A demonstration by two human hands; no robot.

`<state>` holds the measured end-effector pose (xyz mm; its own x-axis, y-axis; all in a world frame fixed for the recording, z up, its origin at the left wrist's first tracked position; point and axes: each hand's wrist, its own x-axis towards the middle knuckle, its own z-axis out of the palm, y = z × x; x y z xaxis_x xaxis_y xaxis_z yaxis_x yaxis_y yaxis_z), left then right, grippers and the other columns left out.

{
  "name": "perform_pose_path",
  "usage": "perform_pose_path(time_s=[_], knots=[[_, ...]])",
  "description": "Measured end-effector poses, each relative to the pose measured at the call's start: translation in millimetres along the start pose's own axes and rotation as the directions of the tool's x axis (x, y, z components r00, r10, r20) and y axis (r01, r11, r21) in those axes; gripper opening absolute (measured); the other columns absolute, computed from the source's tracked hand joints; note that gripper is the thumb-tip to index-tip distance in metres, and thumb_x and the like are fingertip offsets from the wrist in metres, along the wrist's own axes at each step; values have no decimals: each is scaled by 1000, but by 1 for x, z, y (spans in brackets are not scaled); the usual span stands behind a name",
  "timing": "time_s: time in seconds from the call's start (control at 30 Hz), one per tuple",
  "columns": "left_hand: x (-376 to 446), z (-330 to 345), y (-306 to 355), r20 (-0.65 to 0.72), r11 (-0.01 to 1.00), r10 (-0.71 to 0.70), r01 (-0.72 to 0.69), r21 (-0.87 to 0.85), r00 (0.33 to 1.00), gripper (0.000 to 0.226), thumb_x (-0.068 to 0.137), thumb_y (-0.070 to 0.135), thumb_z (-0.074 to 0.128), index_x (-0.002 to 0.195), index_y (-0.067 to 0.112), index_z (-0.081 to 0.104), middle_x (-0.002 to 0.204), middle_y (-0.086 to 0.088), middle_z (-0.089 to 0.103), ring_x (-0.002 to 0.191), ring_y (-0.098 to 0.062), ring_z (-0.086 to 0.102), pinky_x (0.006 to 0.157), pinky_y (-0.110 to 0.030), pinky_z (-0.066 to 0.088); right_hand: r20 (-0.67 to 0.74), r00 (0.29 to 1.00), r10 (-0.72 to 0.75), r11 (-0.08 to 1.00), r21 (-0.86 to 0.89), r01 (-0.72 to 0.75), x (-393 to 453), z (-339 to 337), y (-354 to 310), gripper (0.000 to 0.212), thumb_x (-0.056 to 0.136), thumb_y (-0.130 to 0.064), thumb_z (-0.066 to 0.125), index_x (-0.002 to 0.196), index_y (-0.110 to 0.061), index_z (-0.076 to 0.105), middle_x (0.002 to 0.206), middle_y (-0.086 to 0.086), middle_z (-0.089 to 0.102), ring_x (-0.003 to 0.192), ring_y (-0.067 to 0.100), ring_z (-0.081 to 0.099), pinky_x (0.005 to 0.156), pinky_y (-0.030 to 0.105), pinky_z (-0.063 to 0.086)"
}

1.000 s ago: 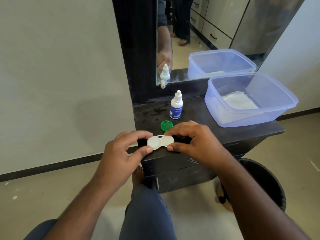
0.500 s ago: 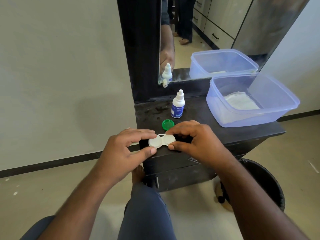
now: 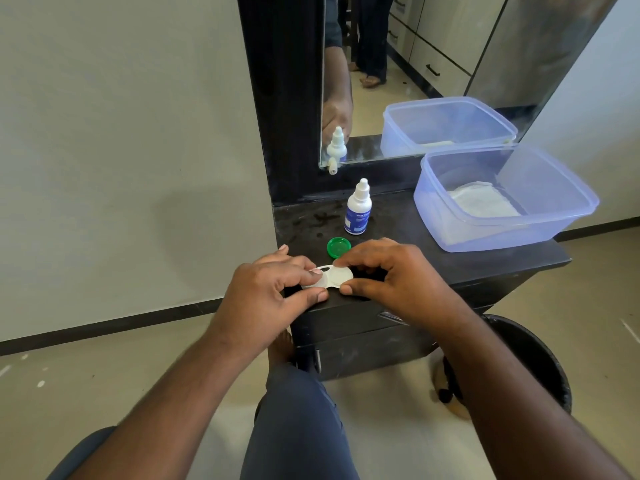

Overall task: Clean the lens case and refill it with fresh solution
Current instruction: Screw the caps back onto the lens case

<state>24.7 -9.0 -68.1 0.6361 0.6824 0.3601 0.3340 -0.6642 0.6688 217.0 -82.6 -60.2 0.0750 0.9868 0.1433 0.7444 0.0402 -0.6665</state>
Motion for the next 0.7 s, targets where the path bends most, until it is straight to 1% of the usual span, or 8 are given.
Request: perform_pose_path(time_s=[0.1,0.17,0.23,0.33,0.4,0.5,0.6,0.7], knots=[[1,-1,0,21,1000,7,-7,-7,1000,24,69,11,83,92,7,77,88,3,74,88,-10,63,102,-11,36,0,1000,4,1000,4,-4,0,1,1,36,76,-20,78,111,-23,70,102,-17,62,99,1,54,87,19,45],[-2,0,2,19,1000,12,-12,-13,1000,22,71,12,82,92,10,78,87,5,73,83,-11,63,88,-18,48,6,999,42,992,118,-42,0,-3,3,35,74,-20,79,108,-24,71,98,-18,64,92,2,58,81,15,46],[-4,1,3,-2,1000,9,-9,-22,1000,21,70,11,82,91,11,78,87,4,73,84,-11,62,75,-21,50,-14,998,64,969,238,-59,2,-10,2,31,77,-19,77,107,-24,71,98,-12,66,90,4,62,80,14,48],[-4,3,2,-28,999,-9,8,-42,1000,20,70,10,83,89,11,78,89,5,73,88,-9,62,75,-20,49,-15,999,-31,999,19,31,12,-16,-1,31,84,-13,69,113,-23,69,102,-3,65,93,3,59,83,13,45],[-3,3,2,-22,999,-6,5,-35,1000,19,70,13,83,88,11,78,90,5,73,86,-8,63,76,-22,49,87,993,-75,975,-203,91,22,-16,-5,32,87,-13,65,118,-22,66,106,3,63,99,14,58,89,27,47],[-3,2,2,-28,999,-5,4,-39,1000,21,69,13,83,89,11,78,90,5,73,87,-8,63,77,-21,49,202,979,15,907,-416,72,28,-21,-8,26,89,-24,62,115,-22,67,108,4,57,100,21,55,86,34,46],[-3,2,2,-39,999,-2,0,-43,999,21,68,13,84,88,11,78,88,6,72,87,-7,62,76,-17,48,194,979,64,901,-433,27,22,-30,-7,13,84,-29,69,89,-18,71,99,-1,55,93,21,57,78,30,45],[-3,3,2,-45,999,-9,7,-38,999,23,68,14,84,90,11,78,89,8,71,91,-5,60,77,-11,46,208,966,151,900,-434,-47,14,-41,-9,15,79,-29,74,71,-20,64,98,3,65,89,22,61,80,36,50]])
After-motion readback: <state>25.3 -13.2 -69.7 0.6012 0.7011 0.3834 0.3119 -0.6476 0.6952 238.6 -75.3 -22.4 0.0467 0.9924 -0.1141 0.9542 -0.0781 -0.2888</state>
